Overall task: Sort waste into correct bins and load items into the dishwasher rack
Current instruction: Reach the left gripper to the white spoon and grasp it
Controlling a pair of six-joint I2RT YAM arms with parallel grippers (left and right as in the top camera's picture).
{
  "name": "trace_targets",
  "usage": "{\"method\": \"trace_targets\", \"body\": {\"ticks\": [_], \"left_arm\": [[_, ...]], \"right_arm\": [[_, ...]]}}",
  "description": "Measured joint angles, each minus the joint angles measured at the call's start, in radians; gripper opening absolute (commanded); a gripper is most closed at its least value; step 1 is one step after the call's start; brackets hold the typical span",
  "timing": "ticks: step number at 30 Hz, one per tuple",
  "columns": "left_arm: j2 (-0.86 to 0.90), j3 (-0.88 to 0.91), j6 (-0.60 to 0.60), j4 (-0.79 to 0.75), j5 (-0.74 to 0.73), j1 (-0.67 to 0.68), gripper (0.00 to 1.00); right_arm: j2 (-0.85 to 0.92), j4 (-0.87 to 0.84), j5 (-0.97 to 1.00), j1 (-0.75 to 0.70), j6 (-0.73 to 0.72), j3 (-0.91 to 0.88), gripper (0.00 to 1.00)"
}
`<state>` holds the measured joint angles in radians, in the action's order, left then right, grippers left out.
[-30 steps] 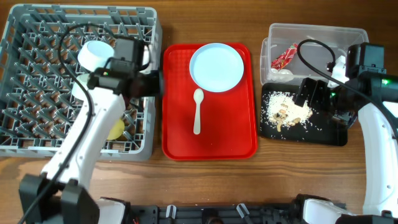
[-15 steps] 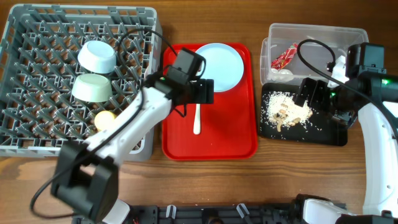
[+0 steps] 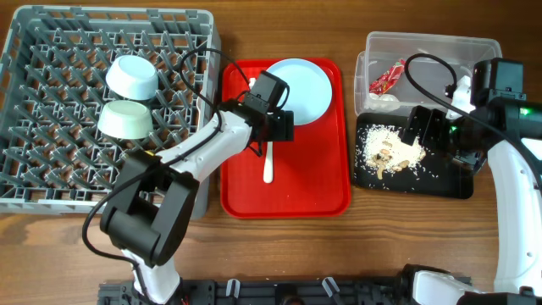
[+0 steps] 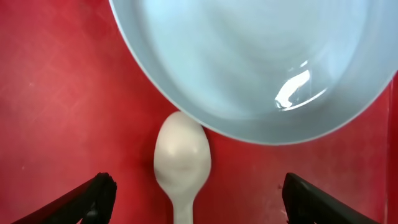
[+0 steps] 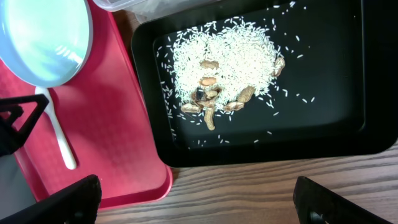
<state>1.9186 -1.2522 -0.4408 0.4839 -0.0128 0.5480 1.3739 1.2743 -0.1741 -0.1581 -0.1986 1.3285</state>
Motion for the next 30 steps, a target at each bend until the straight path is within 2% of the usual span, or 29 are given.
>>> {"method": "trace_targets", "body": {"ticks": [17,30], "left_arm": [[0.055,0.0,0.0,-0.037,0.07,0.003,0.83],[0.055,0.0,0.0,-0.047,0.192,0.09,0.84]], "right_arm": [[0.0,0.0,0.0,0.0,0.0,0.0,1.0],[0.0,0.0,0.0,0.0,0.0,0.0,1.0]]}}
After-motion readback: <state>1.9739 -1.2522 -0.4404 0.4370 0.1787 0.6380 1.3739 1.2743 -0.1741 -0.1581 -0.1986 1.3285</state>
